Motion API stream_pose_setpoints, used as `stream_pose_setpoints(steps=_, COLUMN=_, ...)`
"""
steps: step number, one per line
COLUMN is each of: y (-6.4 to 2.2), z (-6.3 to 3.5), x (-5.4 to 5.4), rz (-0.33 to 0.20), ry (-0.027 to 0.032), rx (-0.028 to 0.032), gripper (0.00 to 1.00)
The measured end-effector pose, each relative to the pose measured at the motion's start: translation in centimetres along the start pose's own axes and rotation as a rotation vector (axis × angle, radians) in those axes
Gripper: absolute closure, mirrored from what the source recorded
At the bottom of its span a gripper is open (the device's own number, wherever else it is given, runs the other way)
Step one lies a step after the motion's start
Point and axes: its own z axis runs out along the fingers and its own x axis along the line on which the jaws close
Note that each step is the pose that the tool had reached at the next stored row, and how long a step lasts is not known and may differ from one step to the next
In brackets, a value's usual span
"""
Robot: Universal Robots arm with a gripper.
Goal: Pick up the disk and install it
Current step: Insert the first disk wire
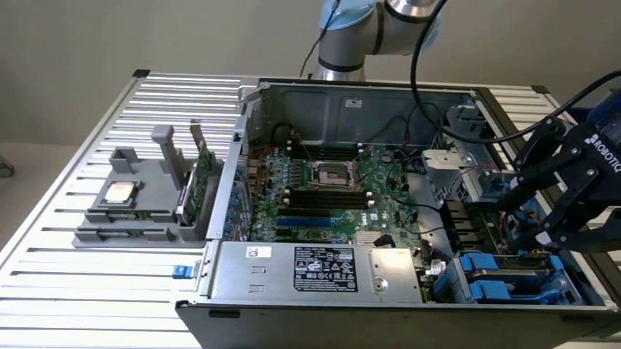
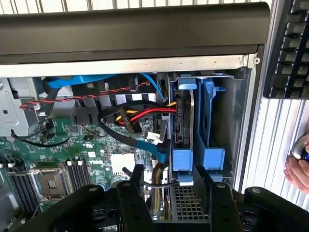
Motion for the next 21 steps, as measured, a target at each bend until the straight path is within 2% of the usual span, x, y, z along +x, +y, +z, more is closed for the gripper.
stream_pose_setpoints(steps=2, y=0.14, z=-0.04, x=0.03, rz=0.0, ry=0.0002, rx=-0.0062, gripper=0.46)
stream_pose_setpoints(steps=6, y=0.27, z=-0.07, x=0.05, rz=0.0, ry=0.0007, rx=-0.0145, gripper=0.46)
stream_pose_setpoints(steps=19, y=0.38, z=0.09, x=0.05, rz=0.0, ry=-0.0016, rx=-0.0336, gripper=0.46)
stream_pose_setpoints(steps=20, y=0.38, z=0.1, x=0.05, rz=0.0, ry=-0.0019, rx=-0.0354, gripper=0.48)
stream_pose_setpoints(steps=21, y=0.39, z=0.11, x=0.05, rz=0.0, ry=-0.0022, rx=-0.0371, gripper=0.55)
